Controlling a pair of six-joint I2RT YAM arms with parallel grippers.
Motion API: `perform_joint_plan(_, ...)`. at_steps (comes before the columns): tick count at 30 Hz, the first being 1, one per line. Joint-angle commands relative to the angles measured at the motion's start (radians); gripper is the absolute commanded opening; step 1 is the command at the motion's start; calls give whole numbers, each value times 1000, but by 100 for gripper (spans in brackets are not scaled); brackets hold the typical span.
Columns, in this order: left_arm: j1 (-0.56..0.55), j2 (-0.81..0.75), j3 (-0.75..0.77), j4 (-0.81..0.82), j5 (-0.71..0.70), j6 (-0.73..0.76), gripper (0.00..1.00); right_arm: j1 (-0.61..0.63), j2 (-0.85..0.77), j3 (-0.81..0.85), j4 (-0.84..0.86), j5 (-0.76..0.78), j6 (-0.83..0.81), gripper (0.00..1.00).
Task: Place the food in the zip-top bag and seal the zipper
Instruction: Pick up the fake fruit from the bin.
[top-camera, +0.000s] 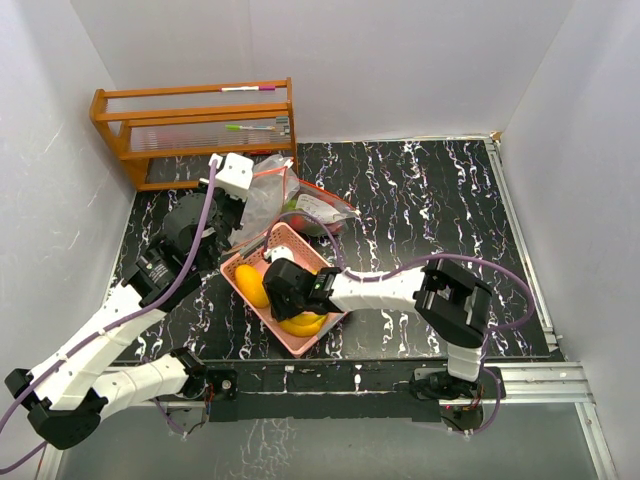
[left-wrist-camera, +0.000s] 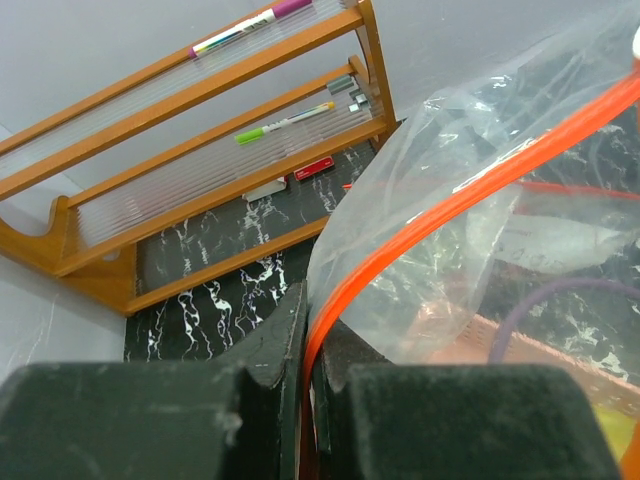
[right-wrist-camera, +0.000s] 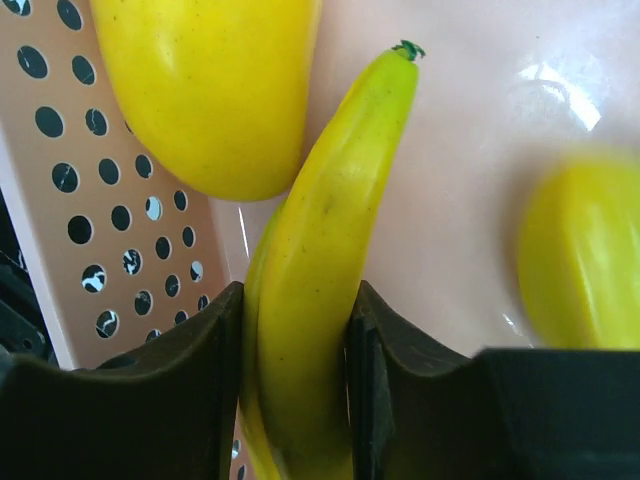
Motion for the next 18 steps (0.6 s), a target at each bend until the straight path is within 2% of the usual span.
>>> perform_joint_plan(1, 8, -18, -1, 8, 2, -3, 0, 2, -49, -16, 12, 23, 13, 26)
perform_joint_plan(4, 8, -15, 5, 7, 4, -5, 0, 2, -103, 1, 8, 40, 6, 17)
perform_joint_plan(12, 8, -13, 63, -14, 15, -1, 0, 3, -432, -59, 103, 55, 13, 15)
perform_joint_plan(18, 8, -29, 102, -47, 79, -53, 0, 3, -716, -153, 148, 155, 44, 14)
